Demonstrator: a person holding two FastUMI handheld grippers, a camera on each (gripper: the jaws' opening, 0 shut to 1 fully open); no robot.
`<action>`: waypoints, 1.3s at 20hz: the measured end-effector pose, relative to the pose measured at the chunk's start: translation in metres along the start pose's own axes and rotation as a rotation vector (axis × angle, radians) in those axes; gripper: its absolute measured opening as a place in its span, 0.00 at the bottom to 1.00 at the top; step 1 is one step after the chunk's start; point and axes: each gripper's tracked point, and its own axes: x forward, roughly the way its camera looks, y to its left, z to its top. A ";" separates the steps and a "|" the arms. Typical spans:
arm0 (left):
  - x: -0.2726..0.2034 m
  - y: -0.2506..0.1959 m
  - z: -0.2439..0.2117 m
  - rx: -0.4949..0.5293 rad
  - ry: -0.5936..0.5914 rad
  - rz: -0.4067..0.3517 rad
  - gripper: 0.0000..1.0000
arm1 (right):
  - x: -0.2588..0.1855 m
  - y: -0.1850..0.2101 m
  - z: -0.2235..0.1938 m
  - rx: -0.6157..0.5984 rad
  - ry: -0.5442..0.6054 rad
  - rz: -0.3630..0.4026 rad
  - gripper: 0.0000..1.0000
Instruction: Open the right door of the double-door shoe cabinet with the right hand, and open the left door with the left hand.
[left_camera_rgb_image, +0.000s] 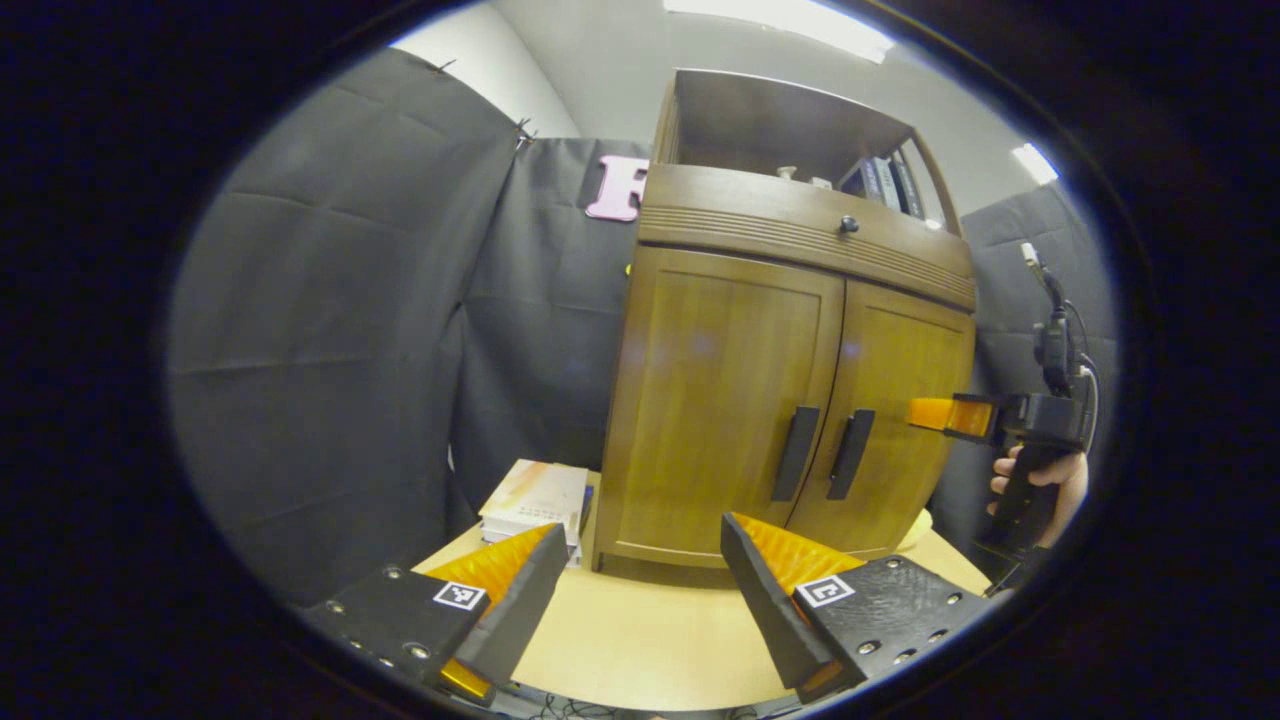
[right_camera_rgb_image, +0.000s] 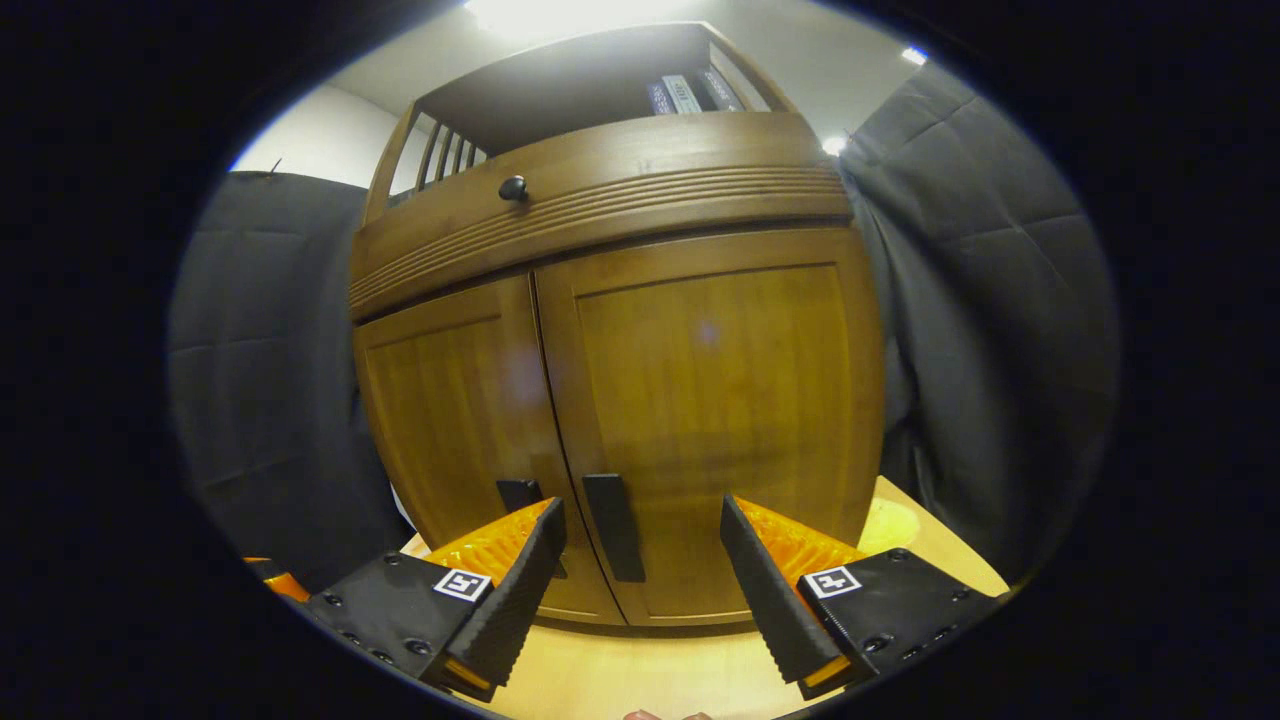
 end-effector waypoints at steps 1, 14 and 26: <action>-0.003 0.000 0.003 0.006 -0.006 0.017 0.96 | 0.004 0.001 0.000 -0.006 0.003 0.007 0.98; -0.044 0.025 -0.001 0.020 0.013 0.244 0.97 | 0.037 0.007 0.002 -0.054 0.082 0.031 0.98; -0.045 0.023 -0.010 0.013 0.011 0.284 0.97 | 0.040 0.010 0.000 -0.100 0.094 0.048 0.36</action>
